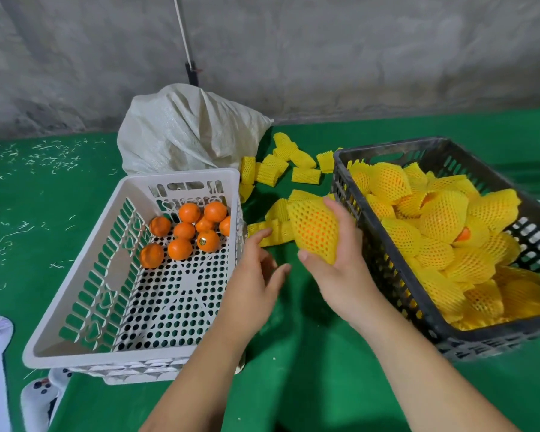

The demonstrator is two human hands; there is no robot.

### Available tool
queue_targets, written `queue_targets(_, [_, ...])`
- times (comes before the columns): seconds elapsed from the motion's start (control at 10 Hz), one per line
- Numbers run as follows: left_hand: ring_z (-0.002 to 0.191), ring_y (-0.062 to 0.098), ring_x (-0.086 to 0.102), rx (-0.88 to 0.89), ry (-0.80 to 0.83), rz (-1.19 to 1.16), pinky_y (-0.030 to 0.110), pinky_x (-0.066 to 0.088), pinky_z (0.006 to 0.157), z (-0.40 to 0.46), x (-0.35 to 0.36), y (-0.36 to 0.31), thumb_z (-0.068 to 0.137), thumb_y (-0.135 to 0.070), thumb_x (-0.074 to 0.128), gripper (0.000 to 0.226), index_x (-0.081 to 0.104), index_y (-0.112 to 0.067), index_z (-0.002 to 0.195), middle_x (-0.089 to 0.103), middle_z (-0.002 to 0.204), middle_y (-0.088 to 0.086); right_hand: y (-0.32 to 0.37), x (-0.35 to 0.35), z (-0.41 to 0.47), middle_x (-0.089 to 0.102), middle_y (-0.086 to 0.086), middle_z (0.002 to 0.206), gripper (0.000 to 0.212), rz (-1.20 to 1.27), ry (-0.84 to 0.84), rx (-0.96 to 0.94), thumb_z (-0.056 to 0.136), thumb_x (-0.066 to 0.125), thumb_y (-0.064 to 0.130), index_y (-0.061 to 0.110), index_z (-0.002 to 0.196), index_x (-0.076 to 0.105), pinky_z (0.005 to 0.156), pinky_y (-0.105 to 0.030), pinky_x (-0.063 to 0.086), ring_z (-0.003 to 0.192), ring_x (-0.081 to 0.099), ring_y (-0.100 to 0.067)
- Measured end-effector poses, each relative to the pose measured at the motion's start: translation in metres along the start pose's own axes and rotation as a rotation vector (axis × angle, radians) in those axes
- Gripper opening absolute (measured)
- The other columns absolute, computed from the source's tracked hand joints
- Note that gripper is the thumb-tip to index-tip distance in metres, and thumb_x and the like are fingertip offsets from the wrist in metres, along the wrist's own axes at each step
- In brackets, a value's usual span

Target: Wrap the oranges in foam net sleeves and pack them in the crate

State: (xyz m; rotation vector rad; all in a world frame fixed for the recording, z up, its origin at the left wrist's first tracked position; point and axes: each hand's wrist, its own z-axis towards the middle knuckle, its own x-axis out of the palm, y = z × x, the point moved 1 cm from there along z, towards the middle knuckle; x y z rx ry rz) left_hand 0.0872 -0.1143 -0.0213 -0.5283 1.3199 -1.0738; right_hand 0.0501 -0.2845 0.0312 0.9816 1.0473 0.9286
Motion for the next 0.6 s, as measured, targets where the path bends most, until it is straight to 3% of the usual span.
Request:
queue_targets(0.1, [0.111,0.012,0.051,0.009,-0.001,0.401,0.034,0.043,0.102,0.004,-0.015,0.024,0.100,-0.034,0.067,0.046,0.052,-0.026,0.143,0.060,0.116,-0.010,-0.013,-0.061,0.031,0.013,0.008,0.154,0.084,-0.295,-0.301,-0.045,0.092,0.066,0.007,0.055,0.149,0.026,0.117,-0.041,0.030,0.139,0.026,-0.008])
queue_targets(0.2, [0.129,0.021,0.044,-0.013,0.040,0.509,0.030,0.029,0.110,-0.003,-0.016,0.041,0.097,-0.030,0.070,0.043,0.061,-0.024,0.139,0.056,0.135,-0.005,-0.047,-0.110,0.054,-0.009,-0.009,0.167,0.074,-0.746,-0.318,0.098,0.097,0.059,0.038,0.045,0.157,0.017,0.122,-0.057,0.023,0.153,0.004,-0.039])
queue_targets(0.3, [0.125,0.019,0.043,0.038,0.031,0.549,0.026,0.025,0.105,-0.005,-0.009,0.045,0.093,-0.032,0.075,0.039,0.067,-0.027,0.132,0.055,0.130,-0.007,-0.081,-0.122,0.064,-0.021,0.006,0.168,0.069,-0.955,-0.001,0.412,0.097,0.025,0.073,0.040,0.158,0.031,0.126,-0.056,0.009,0.156,-0.010,-0.036])
queue_targets(0.4, [0.122,0.019,0.043,0.038,0.011,0.560,0.026,0.025,0.103,-0.001,-0.010,0.046,0.091,-0.031,0.077,0.036,0.071,-0.028,0.127,0.055,0.127,-0.007,-0.089,-0.117,0.072,-0.021,0.007,0.168,0.080,-1.054,0.070,0.416,0.092,0.017,0.079,0.035,0.156,0.037,0.126,-0.055,0.011,0.155,-0.008,-0.039])
queue_targets(0.6, [0.128,0.024,0.040,0.093,0.077,0.674,0.043,0.033,0.111,-0.001,-0.007,0.048,0.093,-0.040,0.073,0.036,0.071,-0.035,0.128,0.056,0.140,-0.008,-0.090,-0.109,0.078,-0.034,0.001,0.164,0.081,-1.234,0.106,0.372,0.088,0.017,0.075,0.038,0.160,0.021,0.124,-0.054,-0.007,0.152,-0.027,-0.036])
